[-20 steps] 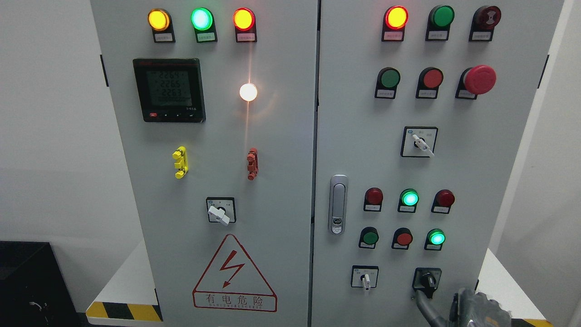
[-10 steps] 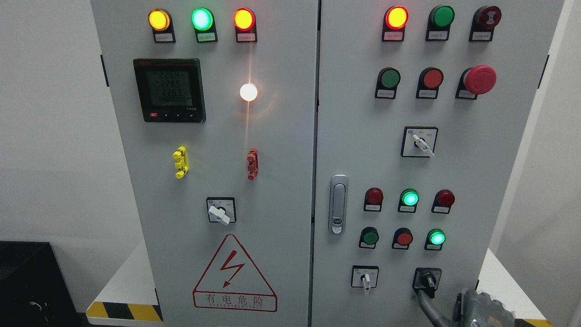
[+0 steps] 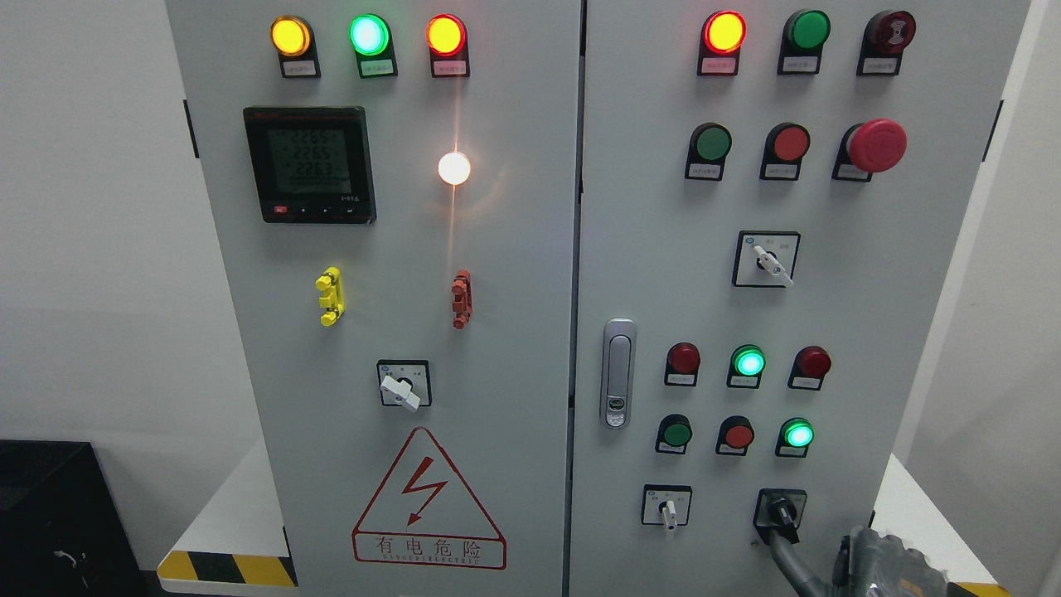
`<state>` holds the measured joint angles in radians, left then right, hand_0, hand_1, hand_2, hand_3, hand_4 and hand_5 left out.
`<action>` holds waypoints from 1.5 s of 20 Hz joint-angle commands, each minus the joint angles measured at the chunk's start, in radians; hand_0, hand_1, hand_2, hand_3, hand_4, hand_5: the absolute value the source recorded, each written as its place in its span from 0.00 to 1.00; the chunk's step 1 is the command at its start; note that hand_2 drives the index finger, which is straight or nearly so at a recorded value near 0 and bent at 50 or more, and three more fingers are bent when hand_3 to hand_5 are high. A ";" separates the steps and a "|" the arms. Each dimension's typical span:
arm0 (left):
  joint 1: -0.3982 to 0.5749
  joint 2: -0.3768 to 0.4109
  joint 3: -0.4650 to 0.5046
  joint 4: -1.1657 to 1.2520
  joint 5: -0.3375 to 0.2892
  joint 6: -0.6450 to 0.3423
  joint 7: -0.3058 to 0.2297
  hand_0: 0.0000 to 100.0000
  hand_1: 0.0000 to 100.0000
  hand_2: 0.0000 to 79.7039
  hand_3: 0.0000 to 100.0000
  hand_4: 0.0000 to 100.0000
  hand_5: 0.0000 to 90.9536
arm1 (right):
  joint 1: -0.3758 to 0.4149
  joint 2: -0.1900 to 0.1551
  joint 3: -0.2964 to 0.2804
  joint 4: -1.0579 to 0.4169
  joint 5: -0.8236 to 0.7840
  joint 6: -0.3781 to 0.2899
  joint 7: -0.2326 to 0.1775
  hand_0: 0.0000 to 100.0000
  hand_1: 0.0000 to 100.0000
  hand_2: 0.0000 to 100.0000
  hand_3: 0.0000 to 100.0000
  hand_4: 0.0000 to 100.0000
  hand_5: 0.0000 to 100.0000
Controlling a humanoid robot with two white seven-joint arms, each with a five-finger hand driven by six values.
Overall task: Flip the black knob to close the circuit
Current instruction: 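Grip the black knob with the right hand and twist it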
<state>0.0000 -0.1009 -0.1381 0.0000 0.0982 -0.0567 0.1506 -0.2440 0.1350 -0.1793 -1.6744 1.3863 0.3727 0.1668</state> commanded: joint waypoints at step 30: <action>0.023 0.001 0.000 -0.029 0.000 0.000 0.000 0.12 0.56 0.00 0.00 0.00 0.00 | -0.017 0.000 -0.032 0.001 -0.021 -0.001 -0.007 0.00 0.04 0.92 1.00 0.95 0.93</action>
<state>0.0000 -0.1009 -0.1381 0.0000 0.0982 -0.0568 0.1506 -0.2591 0.1352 -0.2037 -1.6729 1.3692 0.3701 0.1632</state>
